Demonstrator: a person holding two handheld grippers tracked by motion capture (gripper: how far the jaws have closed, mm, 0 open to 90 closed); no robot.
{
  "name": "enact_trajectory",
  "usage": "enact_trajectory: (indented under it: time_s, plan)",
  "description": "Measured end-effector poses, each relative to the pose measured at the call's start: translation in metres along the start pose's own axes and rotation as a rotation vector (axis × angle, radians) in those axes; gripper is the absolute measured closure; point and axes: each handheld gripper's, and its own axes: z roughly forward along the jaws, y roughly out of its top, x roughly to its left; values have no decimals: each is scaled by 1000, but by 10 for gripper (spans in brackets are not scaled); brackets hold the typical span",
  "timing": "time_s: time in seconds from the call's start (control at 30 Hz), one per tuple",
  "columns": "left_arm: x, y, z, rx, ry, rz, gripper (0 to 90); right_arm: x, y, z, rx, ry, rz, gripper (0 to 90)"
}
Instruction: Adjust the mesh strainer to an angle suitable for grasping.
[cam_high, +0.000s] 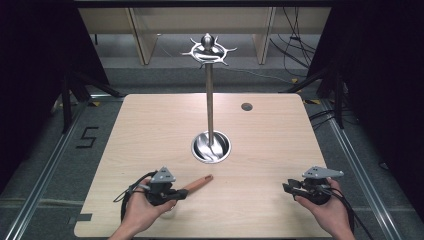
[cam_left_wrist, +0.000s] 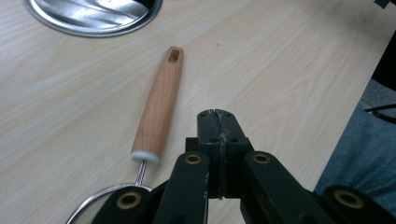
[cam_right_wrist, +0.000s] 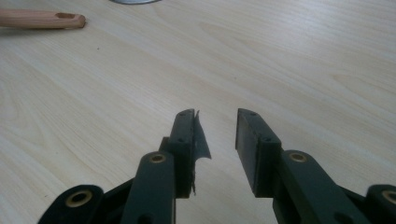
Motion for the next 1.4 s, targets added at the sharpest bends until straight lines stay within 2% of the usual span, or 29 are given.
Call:
enact_trajectory:
  time_s: [0.03,0.07,0.13,0.17,0.2,0.23,0.27,0.33,0.37,0.4,0.53,0.57,0.6,0.67,0.73,0.77,0.8,0.83,0.9,0.97,1.0,1.07,1.1,1.13,1.27,1.3,1.33,1.37,1.4]
  plan:
    - [-3,5,7,13,1,11,893,1,-1,1,-1,7,24,683]
    - [-5,8,11,27,-1,-3,893,-1,0,2,-5,7,-2,683]
    - [-5,16,22,83,-3,38,894,-1,0,2,-4,8,-3,683]
    - [-5,19,25,89,3,41,894,0,-1,2,-3,6,6,683]
    - [-4,23,27,145,4,65,893,0,0,2,-2,4,3,683]
    - [-3,28,32,163,8,82,893,0,0,1,-5,0,-4,682]
    - [-4,30,35,152,14,62,893,0,0,2,-6,1,-2,682]
    - [-5,35,42,174,25,47,894,-1,-1,3,-16,5,-4,680]
    - [-3,38,44,213,11,76,895,-1,-1,3,-13,4,-2,679]
    - [-3,39,48,229,13,69,895,-1,-1,2,-6,5,1,678]
    - [-3,41,61,253,18,35,896,-1,-1,2,-3,9,2,676]
    - [-3,42,63,256,20,38,895,-3,0,2,-9,-1,-28,676]
    - [-2,43,64,260,30,38,895,-1,-1,3,-4,10,-3,675]
    - [0,45,69,264,54,48,895,-1,0,3,4,7,-1,674]
    - [2,47,72,273,69,37,895,-1,-1,4,-5,10,5,673]
    - [4,47,73,267,64,27,895,-1,-1,4,-4,9,2,672]
    - [4,48,74,268,65,-15,895,-1,-1,3,-4,10,3,671]
    - [8,49,75,276,77,-2,895,-1,-1,3,-5,11,3,671]
    - [12,51,76,279,87,-14,895,1,0,2,0,14,9,671]
    - [13,51,78,277,88,-53,895,-2,-1,5,-17,14,-25,671]
    - [16,52,79,283,90,-39,895,-1,-1,5,-10,15,-21,671]
    - [17,53,80,279,90,-46,895,-5,0,5,-8,1,-57,670]
    - [16,54,80,275,92,-30,895,-4,0,5,-3,2,-45,670]
    - [13,55,80,275,99,-23,895,-1,0,4,13,12,-1,670]
    - [1,54,86,286,68,-1,895,-1,0,3,13,13,-1,669]
    - [-2,53,89,286,72,-18,895,-1,0,3,14,13,-1,669]
    - [0,53,90,308,87,26,895,-1,0,3,15,13,7,669]
    - [0,54,91,317,92,30,895,-1,0,3,15,13,7,669]
    - [0,54,92,320,97,14,895,-1,0,3,11,13,-4,668]
